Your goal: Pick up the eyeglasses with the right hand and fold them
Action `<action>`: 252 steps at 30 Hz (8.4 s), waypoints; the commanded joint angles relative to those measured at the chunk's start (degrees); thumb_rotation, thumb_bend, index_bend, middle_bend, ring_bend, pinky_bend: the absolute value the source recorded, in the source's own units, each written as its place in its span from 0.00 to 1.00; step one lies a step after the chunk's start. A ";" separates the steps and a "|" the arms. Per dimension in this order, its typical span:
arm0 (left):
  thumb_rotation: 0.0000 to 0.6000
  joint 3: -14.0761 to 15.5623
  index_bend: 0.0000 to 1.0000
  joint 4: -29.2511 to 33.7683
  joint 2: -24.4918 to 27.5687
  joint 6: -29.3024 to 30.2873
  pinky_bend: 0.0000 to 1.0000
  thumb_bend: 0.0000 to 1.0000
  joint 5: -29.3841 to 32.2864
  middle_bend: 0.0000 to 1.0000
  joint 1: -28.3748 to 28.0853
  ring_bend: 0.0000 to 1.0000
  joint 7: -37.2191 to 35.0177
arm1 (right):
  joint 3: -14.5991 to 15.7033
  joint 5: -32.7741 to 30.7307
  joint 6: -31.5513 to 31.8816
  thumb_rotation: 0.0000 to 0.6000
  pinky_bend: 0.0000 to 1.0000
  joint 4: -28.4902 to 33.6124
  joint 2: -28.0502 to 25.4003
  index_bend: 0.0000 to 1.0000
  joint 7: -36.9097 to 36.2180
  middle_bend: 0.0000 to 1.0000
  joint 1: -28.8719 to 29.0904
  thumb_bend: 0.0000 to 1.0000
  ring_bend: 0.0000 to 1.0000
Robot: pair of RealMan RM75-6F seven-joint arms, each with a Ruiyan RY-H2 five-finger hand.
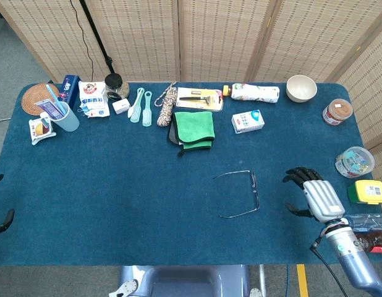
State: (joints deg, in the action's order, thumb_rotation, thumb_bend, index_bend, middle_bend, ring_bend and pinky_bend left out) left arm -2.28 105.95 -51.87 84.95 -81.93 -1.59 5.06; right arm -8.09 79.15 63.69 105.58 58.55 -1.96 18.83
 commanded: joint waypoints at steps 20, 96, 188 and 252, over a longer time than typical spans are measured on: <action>0.82 -0.53 0.11 0.08 -0.50 -2.16 0.00 0.38 2.04 0.02 -1.72 0.09 1.70 | -0.72 -20.94 -23.72 1.00 0.10 -10.72 8.76 0.29 10.32 0.24 18.22 0.29 0.13; 0.82 0.16 0.11 -4.11 0.73 0.38 0.00 0.38 2.39 0.02 0.99 0.09 -4.40 | 5.17 -33.43 -11.70 1.00 0.00 -5.57 17.95 0.00 25.83 0.00 27.84 0.28 0.00; 0.82 -0.16 0.11 -4.73 0.41 0.27 0.00 0.38 2.09 0.02 0.97 0.09 -4.75 | 7.83 -30.20 -11.18 1.00 0.00 -12.81 19.07 0.23 28.61 0.00 22.41 0.27 0.00; 0.83 -0.30 0.11 -4.70 0.83 1.16 0.00 0.38 2.47 0.02 1.76 0.09 -5.24 | 3.13 -31.43 -14.61 1.00 0.00 -20.22 23.41 0.49 27.68 0.16 23.65 0.27 0.00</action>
State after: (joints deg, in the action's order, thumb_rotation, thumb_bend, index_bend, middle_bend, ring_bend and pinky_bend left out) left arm -2.58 101.25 -51.05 86.11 -79.46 0.18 -0.18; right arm -4.72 47.98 49.27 85.69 81.67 25.85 42.27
